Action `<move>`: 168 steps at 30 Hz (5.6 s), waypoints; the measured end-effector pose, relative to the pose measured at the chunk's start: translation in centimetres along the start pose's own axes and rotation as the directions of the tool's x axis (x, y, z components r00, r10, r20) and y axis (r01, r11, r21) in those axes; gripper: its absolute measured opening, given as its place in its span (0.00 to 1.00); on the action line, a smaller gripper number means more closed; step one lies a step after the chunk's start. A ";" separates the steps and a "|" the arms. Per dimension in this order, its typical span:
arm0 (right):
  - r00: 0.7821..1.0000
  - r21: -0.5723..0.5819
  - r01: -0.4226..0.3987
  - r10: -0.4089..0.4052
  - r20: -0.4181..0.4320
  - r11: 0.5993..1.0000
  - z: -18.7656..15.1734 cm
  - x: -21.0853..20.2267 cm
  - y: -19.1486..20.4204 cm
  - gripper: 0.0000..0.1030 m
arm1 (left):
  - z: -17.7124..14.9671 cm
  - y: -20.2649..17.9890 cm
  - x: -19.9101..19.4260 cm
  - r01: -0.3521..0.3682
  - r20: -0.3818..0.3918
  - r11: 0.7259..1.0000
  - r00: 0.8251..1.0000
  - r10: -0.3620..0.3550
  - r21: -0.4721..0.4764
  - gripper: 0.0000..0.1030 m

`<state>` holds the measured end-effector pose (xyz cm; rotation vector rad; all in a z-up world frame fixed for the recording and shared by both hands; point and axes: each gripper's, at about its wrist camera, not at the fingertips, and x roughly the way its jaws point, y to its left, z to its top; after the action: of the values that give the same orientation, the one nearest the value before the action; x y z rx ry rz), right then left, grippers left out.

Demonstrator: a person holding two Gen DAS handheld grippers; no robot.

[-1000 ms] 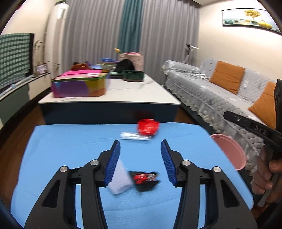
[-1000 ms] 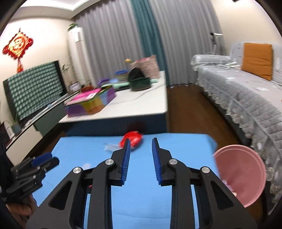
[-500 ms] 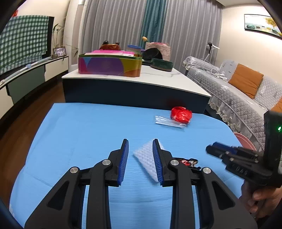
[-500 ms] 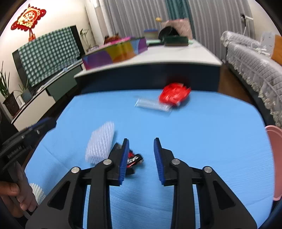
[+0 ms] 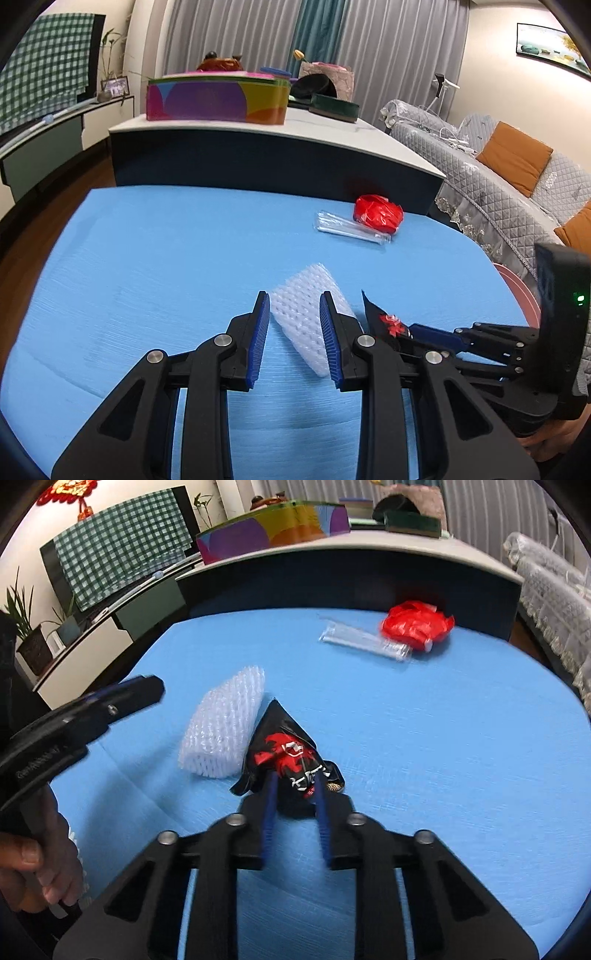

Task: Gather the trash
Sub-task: 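Grasp the black-red wrapper with the right tool while the left tool grasps the white foam net, then carry the wrapper and foam net over the pink bucket, then open both tools to drop the wrapper and foam net into the bucket, then move the right tool to the red plastic bag and grasp it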

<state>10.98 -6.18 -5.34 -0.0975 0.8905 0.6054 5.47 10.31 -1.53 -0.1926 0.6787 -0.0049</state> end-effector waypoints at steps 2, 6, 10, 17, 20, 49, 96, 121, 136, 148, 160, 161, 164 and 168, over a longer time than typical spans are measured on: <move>1.000 0.002 0.010 -0.010 0.017 1.000 0.2 -0.5 -0.3 0.12 | -0.1 -0.4 0.6 0.005 -0.014 1.000 1.000 -0.005 0.004 0.30; 0.998 0.013 0.040 -0.041 0.048 0.999 0.5 -1.3 -1.3 0.12 | -0.4 -1.3 1.9 0.031 -0.057 0.999 0.998 -0.030 0.008 0.46; 0.996 0.047 0.064 -0.067 0.066 0.997 0.6 -2.3 -2.9 0.11 | -1.1 -2.4 3.7 0.002 -0.130 0.999 0.992 0.004 0.047 0.47; 0.990 0.086 0.097 -0.105 0.098 0.992 0.8 -3.6 -4.7 0.11 | -0.9 -2.7 4.2 -0.009 -0.141 0.999 0.990 0.016 0.048 0.21; 0.987 0.090 0.105 -0.114 0.109 0.990 0.9 -4.1 -5.0 0.11 | -0.7 -3.0 4.0 -0.019 -0.124 0.998 0.992 0.027 0.063 0.15; 0.933 0.211 0.230 -0.277 0.229 0.950 0.0 -15.0 -9.7 0.12 | 1.8 -10.8 -0.9 0.097 0.062 0.982 0.992 -0.108 0.162 0.14; 0.789 0.470 0.468 -0.593 0.159 0.749 -2.5 -25.9 -29.3 0.12 | 2.6 -38.5 7.7 0.425 -0.137 0.817 0.904 -0.405 0.390 0.15; 0.787 0.510 0.428 -0.585 0.195 0.746 -1.0 -24.7 -28.3 0.64 | 1.7 -33.2 6.8 0.374 -0.116 0.842 0.927 -0.358 0.389 0.53; 0.821 0.412 0.346 -0.484 0.302 0.843 3.4 -19.8 -20.6 0.44 | 5.1 -18.7 4.5 0.204 0.001 0.931 0.977 -0.214 0.302 0.39; 0.916 0.356 0.140 -0.258 0.308 0.924 6.9 -11.2 -15.7 0.13 | 6.9 -7.6 6.6 0.068 0.056 0.990 0.996 -0.075 0.127 0.28; 0.966 0.377 0.054 -0.145 0.216 0.925 9.7 -0.1 -13.3 0.18 | 7.8 -3.6 11.9 0.080 -0.035 0.996 0.996 -0.078 0.048 0.26; 0.967 0.385 0.051 -0.142 0.211 0.922 9.9 0.7 -13.3 0.18 | 7.9 -3.5 12.4 0.088 -0.042 0.995 0.995 -0.086 0.039 0.26; 0.969 0.404 0.054 -0.145 0.199 0.913 10.4 2.5 -13.6 0.39 | 8.3 -2.8 13.6 0.099 -0.054 0.995 0.994 -0.100 -0.011 0.27; 0.978 0.430 0.048 -0.129 0.161 0.901 10.3 4.7 -14.2 0.44 | 8.8 -1.8 15.1 0.107 -0.085 0.991 0.990 -0.114 -0.082 0.29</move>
<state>28.00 -12.43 -4.65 0.3081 0.8128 0.3167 22.82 9.08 -3.89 -0.3053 0.7572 -0.0940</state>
